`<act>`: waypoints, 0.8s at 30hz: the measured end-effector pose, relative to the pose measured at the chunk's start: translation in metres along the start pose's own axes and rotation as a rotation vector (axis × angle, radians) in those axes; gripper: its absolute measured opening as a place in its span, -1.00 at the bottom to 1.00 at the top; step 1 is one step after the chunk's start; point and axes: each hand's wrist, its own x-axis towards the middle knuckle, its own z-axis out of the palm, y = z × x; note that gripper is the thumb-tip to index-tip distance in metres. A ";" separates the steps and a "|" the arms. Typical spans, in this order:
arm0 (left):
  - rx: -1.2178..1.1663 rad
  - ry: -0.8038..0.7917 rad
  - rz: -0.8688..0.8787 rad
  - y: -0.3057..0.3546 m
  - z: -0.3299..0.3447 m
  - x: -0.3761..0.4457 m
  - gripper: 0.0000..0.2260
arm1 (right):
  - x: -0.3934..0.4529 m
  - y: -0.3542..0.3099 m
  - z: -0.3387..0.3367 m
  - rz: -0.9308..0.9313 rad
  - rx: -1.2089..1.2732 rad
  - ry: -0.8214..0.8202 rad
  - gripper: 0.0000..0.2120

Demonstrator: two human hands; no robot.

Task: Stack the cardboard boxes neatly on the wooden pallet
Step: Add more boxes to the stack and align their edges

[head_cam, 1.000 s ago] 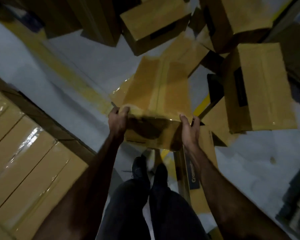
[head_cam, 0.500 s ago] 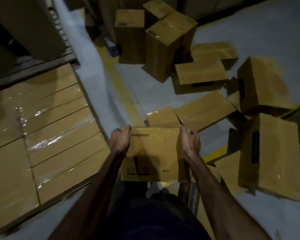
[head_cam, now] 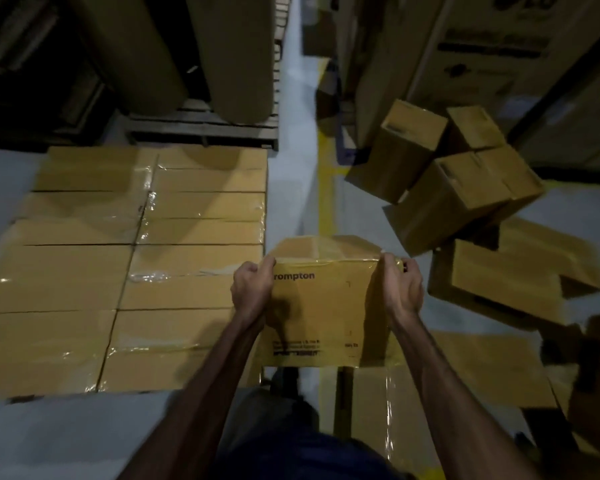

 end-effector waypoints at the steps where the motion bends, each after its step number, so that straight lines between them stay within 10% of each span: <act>1: -0.027 0.014 0.005 0.012 0.000 0.011 -0.57 | 0.009 -0.016 0.009 -0.021 0.002 -0.003 -0.47; 24: -0.259 0.441 -0.176 0.227 0.111 0.227 -0.73 | 0.304 -0.273 0.211 -0.255 -0.178 -0.338 -0.53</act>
